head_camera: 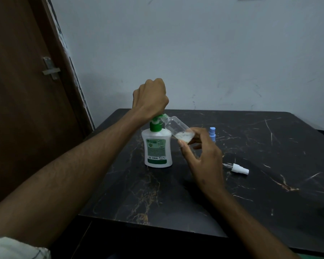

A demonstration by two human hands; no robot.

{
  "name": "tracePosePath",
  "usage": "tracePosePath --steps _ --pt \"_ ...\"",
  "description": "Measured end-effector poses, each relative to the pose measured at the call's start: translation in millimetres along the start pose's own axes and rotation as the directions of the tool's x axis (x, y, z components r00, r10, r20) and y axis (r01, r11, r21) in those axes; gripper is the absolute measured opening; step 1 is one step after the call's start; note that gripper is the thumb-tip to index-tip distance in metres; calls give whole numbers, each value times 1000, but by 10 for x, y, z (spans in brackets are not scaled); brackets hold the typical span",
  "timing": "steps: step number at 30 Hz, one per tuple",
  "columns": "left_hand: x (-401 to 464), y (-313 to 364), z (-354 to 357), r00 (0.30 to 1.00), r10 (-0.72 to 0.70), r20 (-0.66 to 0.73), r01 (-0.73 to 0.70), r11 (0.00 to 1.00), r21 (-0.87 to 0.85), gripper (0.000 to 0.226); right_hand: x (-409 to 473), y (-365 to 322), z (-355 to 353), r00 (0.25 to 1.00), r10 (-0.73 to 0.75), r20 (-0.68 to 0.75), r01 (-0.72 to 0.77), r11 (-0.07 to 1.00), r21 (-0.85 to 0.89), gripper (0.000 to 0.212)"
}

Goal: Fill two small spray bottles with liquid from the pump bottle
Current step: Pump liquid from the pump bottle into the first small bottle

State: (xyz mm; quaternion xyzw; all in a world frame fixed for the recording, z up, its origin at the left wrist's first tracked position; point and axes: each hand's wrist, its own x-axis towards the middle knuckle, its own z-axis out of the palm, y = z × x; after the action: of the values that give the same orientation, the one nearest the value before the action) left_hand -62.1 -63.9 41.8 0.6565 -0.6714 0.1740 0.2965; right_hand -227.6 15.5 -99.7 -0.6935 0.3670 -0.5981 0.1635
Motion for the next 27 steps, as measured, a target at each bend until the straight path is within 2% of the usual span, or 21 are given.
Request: tracePosePath --steps 4,9,14,17,20,27 --pt "41 25 -66 999 36 -2 -36 999 2 18 -1 8 0 1000 3 4 -3 1000 -2 26" --pt "-18 6 10 1000 8 -19 -8 1000 -22 17 -4 12 0 1000 1 -9 0 1000 14 26" --pt "38 12 -54 999 45 -17 -45 999 11 11 -12 23 -4 1000 9 -10 -9 1000 -4 38" --pt "31 13 -17 999 41 -32 -41 999 9 24 -10 52 8 1000 10 -15 -10 999 -35 44" --pt "5 -1 21 999 35 -27 -34 999 9 30 -26 51 11 999 14 -29 -14 1000 -24 43" --pt "39 25 -20 999 34 -23 -35 999 -10 21 -9 42 5 1000 3 -25 -4 999 -40 34"
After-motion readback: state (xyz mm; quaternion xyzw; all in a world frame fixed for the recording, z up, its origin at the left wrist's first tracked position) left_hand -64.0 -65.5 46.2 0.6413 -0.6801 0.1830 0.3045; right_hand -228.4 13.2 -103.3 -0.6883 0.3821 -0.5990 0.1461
